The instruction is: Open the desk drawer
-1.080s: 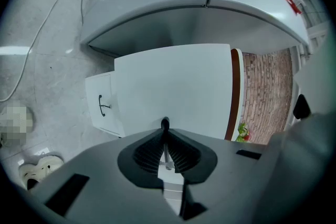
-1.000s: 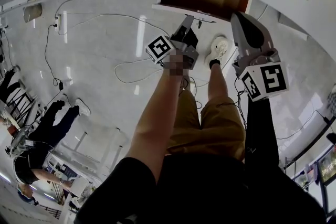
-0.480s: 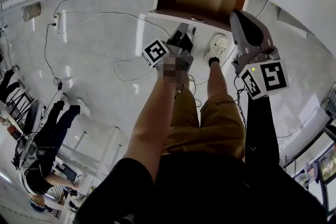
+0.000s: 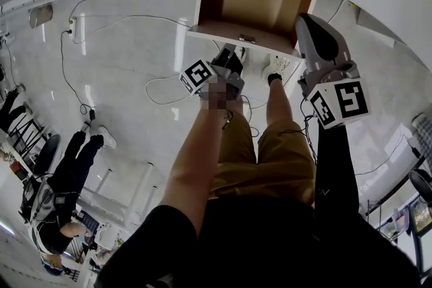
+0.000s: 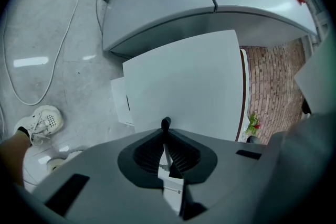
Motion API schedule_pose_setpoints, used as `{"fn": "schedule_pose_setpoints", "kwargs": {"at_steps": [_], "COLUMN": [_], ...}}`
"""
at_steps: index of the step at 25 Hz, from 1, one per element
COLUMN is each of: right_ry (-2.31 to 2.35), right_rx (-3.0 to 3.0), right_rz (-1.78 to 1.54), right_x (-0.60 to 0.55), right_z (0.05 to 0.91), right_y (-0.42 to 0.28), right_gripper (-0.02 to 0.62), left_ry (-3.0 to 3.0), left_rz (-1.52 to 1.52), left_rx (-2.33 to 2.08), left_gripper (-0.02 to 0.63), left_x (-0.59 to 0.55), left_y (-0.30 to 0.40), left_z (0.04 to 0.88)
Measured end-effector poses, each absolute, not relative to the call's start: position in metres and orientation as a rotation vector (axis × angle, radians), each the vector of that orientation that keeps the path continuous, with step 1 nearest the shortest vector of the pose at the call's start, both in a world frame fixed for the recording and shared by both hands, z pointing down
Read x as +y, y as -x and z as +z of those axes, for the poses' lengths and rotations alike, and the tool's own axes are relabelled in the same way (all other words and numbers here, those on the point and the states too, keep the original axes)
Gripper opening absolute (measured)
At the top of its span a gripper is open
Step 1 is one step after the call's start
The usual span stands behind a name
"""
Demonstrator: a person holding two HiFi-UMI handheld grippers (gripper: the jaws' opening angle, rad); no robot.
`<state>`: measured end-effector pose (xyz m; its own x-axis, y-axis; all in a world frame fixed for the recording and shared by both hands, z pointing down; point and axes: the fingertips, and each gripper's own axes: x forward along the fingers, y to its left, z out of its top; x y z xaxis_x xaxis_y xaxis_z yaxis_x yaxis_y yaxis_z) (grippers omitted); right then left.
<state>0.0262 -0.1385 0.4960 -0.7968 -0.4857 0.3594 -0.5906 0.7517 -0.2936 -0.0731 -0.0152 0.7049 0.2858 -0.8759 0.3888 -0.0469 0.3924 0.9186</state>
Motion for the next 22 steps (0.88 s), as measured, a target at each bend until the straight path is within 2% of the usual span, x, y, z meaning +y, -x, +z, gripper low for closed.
{"fn": "schedule_pose_setpoints", "kwargs": {"at_steps": [22], "right_ry": [-0.844], "right_rx": [-2.683], "right_rz": [0.596], "right_x": [-0.145], "right_z": [0.497], "right_y": [-0.031], "right_gripper": [0.000], "left_ry": [-0.994], "left_rz": [-0.730], "left_rx": [-1.156], "left_gripper": [0.029], "left_x": [0.010], "left_y": [0.072], "left_z": [0.694]}}
